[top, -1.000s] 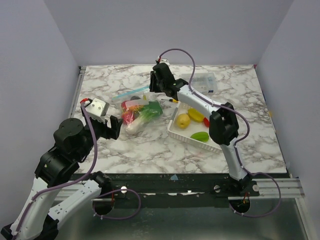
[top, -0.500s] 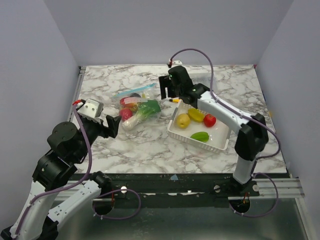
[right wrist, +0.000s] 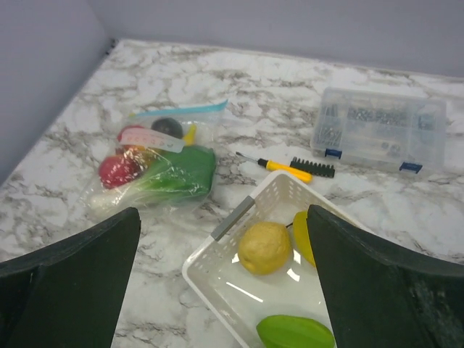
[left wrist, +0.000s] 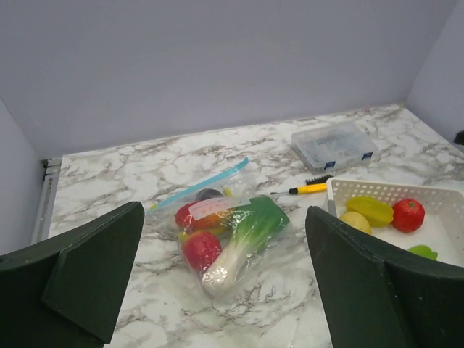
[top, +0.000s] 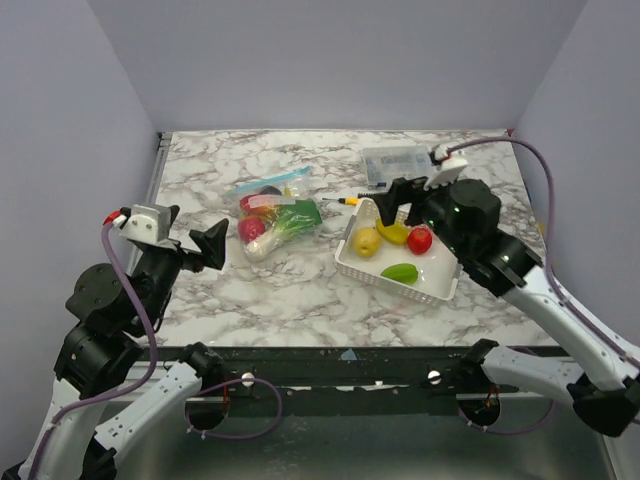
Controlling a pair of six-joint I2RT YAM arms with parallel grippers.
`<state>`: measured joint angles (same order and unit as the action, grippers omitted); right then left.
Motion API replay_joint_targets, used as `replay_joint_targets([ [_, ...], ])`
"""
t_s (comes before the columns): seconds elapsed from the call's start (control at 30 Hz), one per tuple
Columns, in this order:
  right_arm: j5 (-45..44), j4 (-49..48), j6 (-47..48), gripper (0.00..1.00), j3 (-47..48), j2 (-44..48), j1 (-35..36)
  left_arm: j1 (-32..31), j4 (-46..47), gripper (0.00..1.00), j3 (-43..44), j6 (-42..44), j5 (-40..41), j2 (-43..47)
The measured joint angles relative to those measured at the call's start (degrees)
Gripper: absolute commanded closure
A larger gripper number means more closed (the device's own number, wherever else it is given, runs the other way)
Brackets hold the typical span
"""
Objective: Place the food in the zip-top bag and seal the zipper
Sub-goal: Reset both arms
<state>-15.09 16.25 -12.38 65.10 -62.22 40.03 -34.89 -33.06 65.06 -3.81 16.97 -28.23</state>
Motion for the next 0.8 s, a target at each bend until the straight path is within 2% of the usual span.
replay_joint_targets([
  [0.17, -0.4, -0.4, 0.2, 0.01, -3.9, 15.7, 0.0, 0.0, 3.8, 0.01, -1.2, -0.6, 2.2, 2.6],
  [0.3, -1.2, -0.2, 0.5, 0.0, -5.0, 24.5, 0.0, 0.0, 7.0, 0.01, -2.8, -0.5, 5.0, 4.6],
  [0.8, -8.7, 5.2, -1.7, 0.0, -5.8, 36.8, 0.0, 0.0, 14.7, 0.01, -7.4, -3.2, 14.5, 12.0],
])
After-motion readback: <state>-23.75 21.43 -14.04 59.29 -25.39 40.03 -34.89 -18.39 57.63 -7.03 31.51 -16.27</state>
